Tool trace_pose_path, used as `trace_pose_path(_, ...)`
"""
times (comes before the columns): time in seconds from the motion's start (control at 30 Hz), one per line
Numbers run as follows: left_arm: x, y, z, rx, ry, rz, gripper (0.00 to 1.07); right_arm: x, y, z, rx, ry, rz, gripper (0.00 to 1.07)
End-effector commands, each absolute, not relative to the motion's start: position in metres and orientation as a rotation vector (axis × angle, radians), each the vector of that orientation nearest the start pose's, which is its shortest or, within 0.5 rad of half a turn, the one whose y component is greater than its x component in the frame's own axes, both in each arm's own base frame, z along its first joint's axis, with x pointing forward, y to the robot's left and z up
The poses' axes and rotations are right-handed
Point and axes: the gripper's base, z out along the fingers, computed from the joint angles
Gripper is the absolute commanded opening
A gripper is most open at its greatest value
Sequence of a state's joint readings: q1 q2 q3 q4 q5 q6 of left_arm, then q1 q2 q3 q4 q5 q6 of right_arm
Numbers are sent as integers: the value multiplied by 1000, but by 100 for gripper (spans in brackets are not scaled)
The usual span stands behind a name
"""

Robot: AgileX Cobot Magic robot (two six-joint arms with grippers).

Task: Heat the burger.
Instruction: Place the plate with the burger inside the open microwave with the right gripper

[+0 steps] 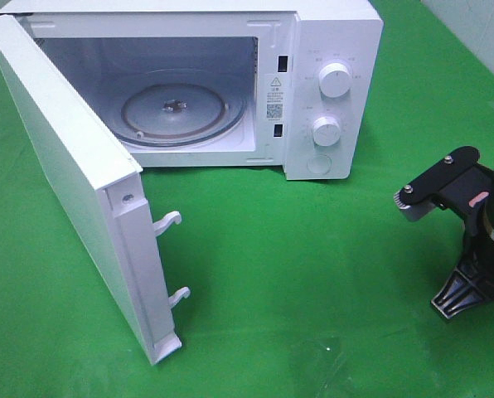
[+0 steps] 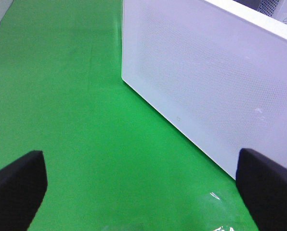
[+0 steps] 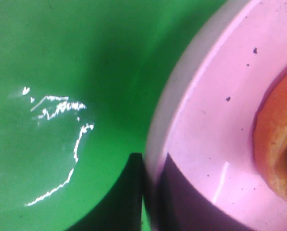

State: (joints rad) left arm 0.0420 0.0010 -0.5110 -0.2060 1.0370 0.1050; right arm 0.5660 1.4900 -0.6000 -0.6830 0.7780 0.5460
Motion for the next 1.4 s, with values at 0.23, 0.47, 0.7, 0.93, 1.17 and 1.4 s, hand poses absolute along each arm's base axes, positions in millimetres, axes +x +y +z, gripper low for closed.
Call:
trace_pose_path(0.23,-6,-16,284,76,1987,-158,100,177,82,174,-810,2665,-657,0)
trace_pose_path(0.47,-6,-16,284,76,1987,-158,100,154,94,179,-957,2567,-602,0)
trace_pose_path(0.7,-6,-16,284,76,1987,-158,100,143,101,181,-1037,2507,-568,0)
trace_pose_path(0.93,-6,-16,284,76,1987,-158,100,134,112,182,-1125,2452,-538,0)
trace_pose_path(1.17,-6,-16,284,76,1987,-158,100,126,120,182,-1196,2408,-519,0)
trace_pose_path(1.4,-6,-16,284,76,1987,-158,100,118,128,182,-1270,2360,-499,0)
